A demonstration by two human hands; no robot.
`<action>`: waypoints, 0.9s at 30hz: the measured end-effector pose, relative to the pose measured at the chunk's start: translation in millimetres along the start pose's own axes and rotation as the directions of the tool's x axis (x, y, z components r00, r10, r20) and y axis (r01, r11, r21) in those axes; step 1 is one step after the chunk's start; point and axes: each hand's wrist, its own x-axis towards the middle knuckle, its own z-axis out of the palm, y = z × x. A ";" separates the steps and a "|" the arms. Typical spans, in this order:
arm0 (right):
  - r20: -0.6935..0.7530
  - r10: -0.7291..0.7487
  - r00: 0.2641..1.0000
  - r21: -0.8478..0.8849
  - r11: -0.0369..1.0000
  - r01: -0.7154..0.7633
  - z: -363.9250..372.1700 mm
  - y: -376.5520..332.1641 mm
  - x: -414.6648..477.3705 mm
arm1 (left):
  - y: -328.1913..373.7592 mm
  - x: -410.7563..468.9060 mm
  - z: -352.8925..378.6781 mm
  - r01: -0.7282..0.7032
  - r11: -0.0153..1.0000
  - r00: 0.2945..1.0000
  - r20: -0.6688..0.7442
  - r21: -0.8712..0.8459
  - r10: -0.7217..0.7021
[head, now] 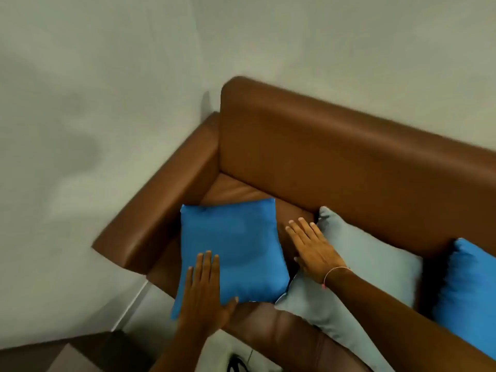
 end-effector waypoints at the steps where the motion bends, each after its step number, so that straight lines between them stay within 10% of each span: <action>1: 0.021 -0.015 1.000 -0.036 0.999 0.015 19.0 0.7 12.6 | -5.2 3.2 20.5 0.013 1.000 0.999 0.049 0.016 -0.014; 17: -0.252 -0.324 0.912 -0.066 0.946 0.317 165.8 21.6 148.7 | -48.1 48.8 190.3 0.136 0.969 0.989 -0.089 0.209 -0.119; 27: -0.157 -0.376 0.913 0.147 0.905 0.399 121.9 18.6 146.6 | -63.4 63.1 119.9 0.002 0.965 0.990 -0.133 -0.263 -0.038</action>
